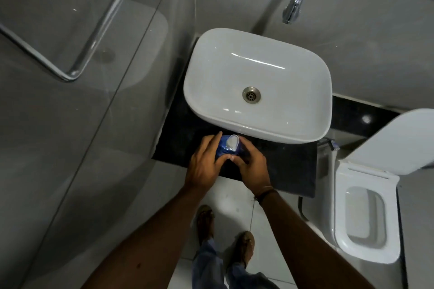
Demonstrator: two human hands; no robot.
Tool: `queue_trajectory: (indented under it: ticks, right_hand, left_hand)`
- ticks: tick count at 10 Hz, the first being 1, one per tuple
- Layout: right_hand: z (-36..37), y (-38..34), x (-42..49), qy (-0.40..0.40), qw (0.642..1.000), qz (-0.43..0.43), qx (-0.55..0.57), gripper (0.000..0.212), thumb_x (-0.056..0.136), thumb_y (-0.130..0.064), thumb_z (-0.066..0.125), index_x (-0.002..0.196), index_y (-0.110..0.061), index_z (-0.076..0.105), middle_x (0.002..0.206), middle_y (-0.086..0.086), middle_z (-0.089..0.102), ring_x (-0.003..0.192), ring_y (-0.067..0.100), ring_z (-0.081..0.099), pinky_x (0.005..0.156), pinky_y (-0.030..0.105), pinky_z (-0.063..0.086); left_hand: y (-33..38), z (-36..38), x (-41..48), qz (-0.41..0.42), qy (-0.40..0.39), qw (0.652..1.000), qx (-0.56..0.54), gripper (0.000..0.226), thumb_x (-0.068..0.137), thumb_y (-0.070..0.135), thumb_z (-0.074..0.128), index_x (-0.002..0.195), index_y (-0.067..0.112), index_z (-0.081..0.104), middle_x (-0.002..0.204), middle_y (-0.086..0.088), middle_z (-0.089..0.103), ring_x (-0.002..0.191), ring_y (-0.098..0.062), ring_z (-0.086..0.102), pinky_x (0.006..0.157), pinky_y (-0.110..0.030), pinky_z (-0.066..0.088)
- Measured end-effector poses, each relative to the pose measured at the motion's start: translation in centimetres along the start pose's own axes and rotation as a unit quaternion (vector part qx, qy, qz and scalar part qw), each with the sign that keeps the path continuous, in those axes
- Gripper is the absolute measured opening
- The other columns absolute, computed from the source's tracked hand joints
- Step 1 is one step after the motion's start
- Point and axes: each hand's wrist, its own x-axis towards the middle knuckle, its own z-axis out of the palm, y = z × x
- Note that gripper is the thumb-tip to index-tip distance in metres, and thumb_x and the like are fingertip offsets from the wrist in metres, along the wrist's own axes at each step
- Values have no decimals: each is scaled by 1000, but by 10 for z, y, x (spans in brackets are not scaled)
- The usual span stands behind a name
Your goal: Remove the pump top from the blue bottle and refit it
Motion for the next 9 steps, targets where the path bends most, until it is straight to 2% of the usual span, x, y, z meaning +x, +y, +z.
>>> queue_trajectory:
  ticks: [2, 3, 4, 5, 7, 8, 9]
  right_hand:
    - [50, -33, 18, -32, 999, -21, -3, 60, 90, 0, 78, 146, -14, 62, 136, 1, 73, 128, 18, 69, 116, 42, 54]
    - [73, -43, 26, -48, 999, -19, -1, 61, 89, 2, 78, 146, -11, 61, 139, 6, 72, 130, 21, 68, 117, 43, 52]
    - [91, -48, 30, -54, 998, -14, -4, 61, 89, 1, 77, 146, -13, 62, 139, 6, 72, 129, 20, 68, 117, 43, 52]
    - [100, -50, 34, -61, 998, -1, -3, 59, 91, -3, 77, 147, -13, 60, 140, 8, 71, 131, 25, 66, 117, 46, 52]
    - [105, -44, 34, -55, 998, 1, 7, 57, 94, -4, 76, 148, -9, 58, 143, 11, 68, 133, 29, 66, 116, 46, 53]
    - [107, -42, 35, -67, 998, -1, 21, 62, 93, -1, 75, 151, -10, 56, 147, 11, 66, 135, 29, 65, 118, 48, 51]
    - [106, -38, 33, -78, 997, 8, 9, 81, 89, 0, 79, 161, -15, 44, 157, 11, 58, 146, 27, 56, 124, 47, 44]
  left_hand:
    - [-31, -40, 1, -47, 73, 996, -15, 58, 97, 32, 67, 148, 14, 48, 144, -5, 54, 127, -23, 58, 103, -40, 52]
    - [-43, -54, 3, -71, 94, 993, -14, 58, 97, 25, 67, 150, 14, 46, 147, -7, 53, 131, -22, 55, 105, -38, 50]
    - [-54, -63, 5, -86, 100, 991, -5, 59, 97, 21, 66, 151, 13, 44, 149, -9, 51, 133, -24, 54, 105, -33, 47]
    - [-57, -70, 7, -101, 97, 990, -9, 59, 98, 20, 66, 152, 11, 44, 149, -10, 51, 134, -26, 53, 105, -35, 47]
    - [-59, -72, 7, -86, 99, 991, -8, 57, 98, 23, 66, 150, 8, 46, 147, -10, 54, 131, -21, 54, 101, -21, 40]
    - [-61, -70, 7, -77, 107, 991, -16, 61, 97, 21, 68, 152, 8, 44, 149, -12, 52, 135, -25, 52, 105, -27, 42]
    - [-54, -70, 2, -96, 106, 990, -12, 72, 95, 21, 71, 156, 8, 36, 158, -15, 44, 145, -28, 43, 115, -32, 35]
